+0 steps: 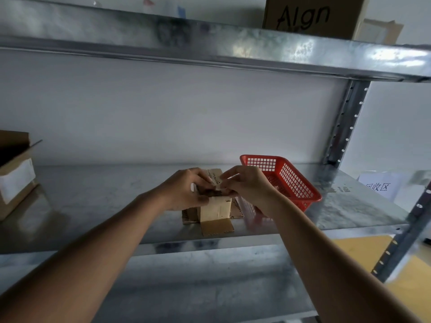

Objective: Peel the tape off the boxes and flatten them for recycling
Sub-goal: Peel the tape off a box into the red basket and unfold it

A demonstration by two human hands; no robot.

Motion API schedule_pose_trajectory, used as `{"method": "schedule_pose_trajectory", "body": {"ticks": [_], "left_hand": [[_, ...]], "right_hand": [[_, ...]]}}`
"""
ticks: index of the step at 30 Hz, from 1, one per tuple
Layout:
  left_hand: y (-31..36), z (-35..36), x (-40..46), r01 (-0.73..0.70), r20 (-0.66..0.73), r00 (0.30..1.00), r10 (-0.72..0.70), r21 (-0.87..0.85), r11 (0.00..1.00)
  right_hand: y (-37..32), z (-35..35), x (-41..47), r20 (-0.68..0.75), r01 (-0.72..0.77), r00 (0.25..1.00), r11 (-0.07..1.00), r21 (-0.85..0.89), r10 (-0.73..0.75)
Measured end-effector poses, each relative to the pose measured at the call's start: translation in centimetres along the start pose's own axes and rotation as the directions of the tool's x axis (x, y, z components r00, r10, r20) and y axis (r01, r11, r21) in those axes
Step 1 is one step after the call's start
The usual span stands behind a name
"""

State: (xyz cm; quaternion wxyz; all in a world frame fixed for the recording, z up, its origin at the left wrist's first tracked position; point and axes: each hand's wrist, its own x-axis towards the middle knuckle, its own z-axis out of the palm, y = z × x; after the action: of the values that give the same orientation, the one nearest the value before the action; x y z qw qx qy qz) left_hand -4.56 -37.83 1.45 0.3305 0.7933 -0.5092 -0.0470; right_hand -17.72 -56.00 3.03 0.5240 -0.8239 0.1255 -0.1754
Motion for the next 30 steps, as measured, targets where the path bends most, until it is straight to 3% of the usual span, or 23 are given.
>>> {"method": "schedule_pose_trajectory", "body": {"ticks": [3,6,9,14,18,21,26,30], "left_hand": [[-0.3,0.4,-0.6,-0.019,-0.077,0.997,0.017,-0.034,0.999],[-0.1,1.2,-1.0,-0.070,-0.174,0.983,0.057,-0.066,0.995],[0.0,1.8,-0.9,-0.041,-0.293,0.956,0.011,-0.096,0.995],[-0.4,1.5,-0.8,-0.007,-0.291,0.956,-0.041,-0.163,0.987],[-0.7,0.5,-1.0,0.019,-0.213,0.974,-0.071,-0.235,0.972],[-0.9,-0.4,-1.0,0.081,-0.169,0.979,-0.118,-0.213,0.974],[0.4,0.2,-0.7,0.130,-0.278,0.953,-0.120,0.018,0.991],[-0.3,-0.6,-0.8,0.141,-0.229,0.963,-0.143,-0.026,0.990]], "right_hand": [[0.2,-0.2,-0.1,0.076,0.207,0.978,0.903,-0.377,-0.192],[0.1,0.1,-0.1,0.120,0.279,0.960,0.814,-0.510,-0.253],[0.2,0.6,0.3,0.055,0.256,0.958,0.750,-0.611,-0.282],[0.5,1.5,0.7,-0.041,0.146,0.980,0.843,-0.518,-0.195],[0.2,1.9,1.0,-0.207,0.054,0.968,0.922,-0.383,-0.142],[-0.1,2.1,1.1,-0.219,0.080,0.962,0.936,-0.342,-0.162],[-0.1,2.7,1.2,-0.221,0.092,0.963,0.957,-0.276,-0.156],[-0.5,2.8,1.6,-0.208,0.093,0.964,0.940,-0.328,-0.168]]}}
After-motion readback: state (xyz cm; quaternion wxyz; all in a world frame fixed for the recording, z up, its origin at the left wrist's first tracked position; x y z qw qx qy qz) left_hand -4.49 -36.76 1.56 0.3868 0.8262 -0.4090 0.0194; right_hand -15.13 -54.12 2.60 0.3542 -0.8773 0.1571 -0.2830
